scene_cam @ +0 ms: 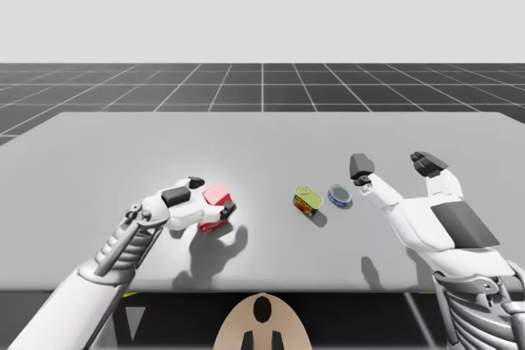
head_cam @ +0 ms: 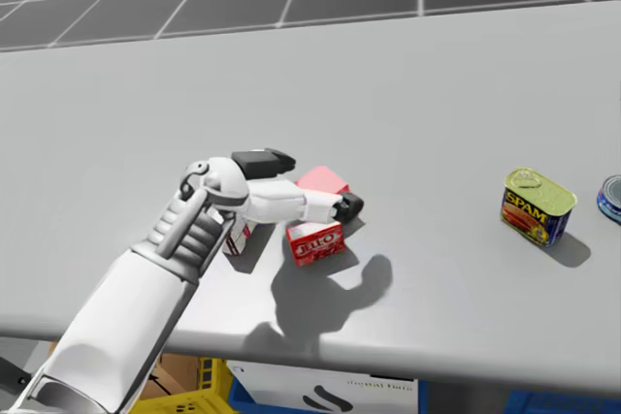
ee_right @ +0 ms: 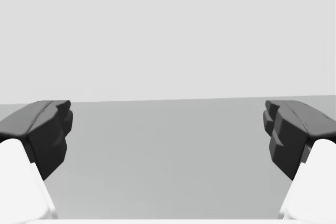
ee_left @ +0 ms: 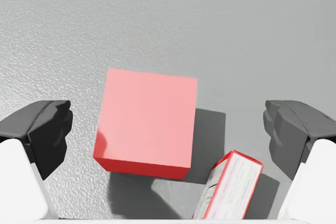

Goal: Find the red cube and pick it up.

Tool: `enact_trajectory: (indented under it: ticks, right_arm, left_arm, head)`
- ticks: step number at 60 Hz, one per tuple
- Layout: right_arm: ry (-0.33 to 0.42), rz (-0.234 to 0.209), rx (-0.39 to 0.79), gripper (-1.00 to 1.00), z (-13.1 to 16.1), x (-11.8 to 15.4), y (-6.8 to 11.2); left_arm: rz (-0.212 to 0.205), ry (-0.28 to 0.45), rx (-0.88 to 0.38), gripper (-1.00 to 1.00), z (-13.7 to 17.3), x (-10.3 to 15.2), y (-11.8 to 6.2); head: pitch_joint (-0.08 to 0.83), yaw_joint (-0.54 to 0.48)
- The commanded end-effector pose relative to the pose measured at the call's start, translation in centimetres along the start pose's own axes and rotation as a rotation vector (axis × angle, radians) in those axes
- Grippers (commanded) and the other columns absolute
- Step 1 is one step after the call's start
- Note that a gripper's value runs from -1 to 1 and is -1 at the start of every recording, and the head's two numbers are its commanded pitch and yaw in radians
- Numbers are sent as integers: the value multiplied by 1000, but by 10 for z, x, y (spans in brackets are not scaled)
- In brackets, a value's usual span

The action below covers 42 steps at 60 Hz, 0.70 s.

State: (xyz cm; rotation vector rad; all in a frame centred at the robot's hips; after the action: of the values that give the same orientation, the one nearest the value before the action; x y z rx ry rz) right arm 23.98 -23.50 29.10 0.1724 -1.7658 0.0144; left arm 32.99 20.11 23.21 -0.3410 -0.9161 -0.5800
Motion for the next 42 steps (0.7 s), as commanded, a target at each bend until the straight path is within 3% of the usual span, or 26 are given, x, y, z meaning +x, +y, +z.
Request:
enact_trajectory:
  ticks: [1, 17, 33, 35, 36, 37, 38, 39, 40, 42]
  right_arm:
    - [1, -9, -1, -1000, 0, 0, 0]
    - [3, -13, 2, -1000, 0, 0, -1]
    - [3, -13, 2, -1000, 0, 0, -1]
    - [3, -14, 1, -1000, 0, 0, -1]
    - [3, -14, 1, -1000, 0, 0, -1]
    - [3, -14, 1, -1000, 0, 0, -1]
    - [3, -14, 1, -1000, 0, 0, -1]
    - [2, -14, 1, -1000, 0, 0, -1]
    - [3, -14, 0, -1000, 0, 0, -1]
    - [2, -15, -1, -1000, 0, 0, -1]
  left_arm:
    - [25, 149, 114, -1000, -22, 3, 2]
    - [51, 204, 152, -1000, -39, -1, 13]
    - [32, 293, 158, -1000, -53, -10, 14]
    - [29, 297, 160, -909, -54, -11, 14]
    - [27, 298, 161, -806, -54, -12, 14]
    - [27, 298, 160, 53, -54, -12, 14]
    - [29, 301, 158, 663, -54, -13, 13]
    - [28, 303, 157, 913, -54, -13, 13]
    - [24, 305, 156, 1000, -54, -14, 13]
    - [24, 304, 157, 1000, -54, -14, 13]
  head:
    - [640, 240]
    - [642, 233]
    - [641, 231]
    - [640, 231]
    - [640, 231]
    - [640, 230]
    - [640, 230]
    - [640, 230]
    - [639, 229]
    - [639, 229]
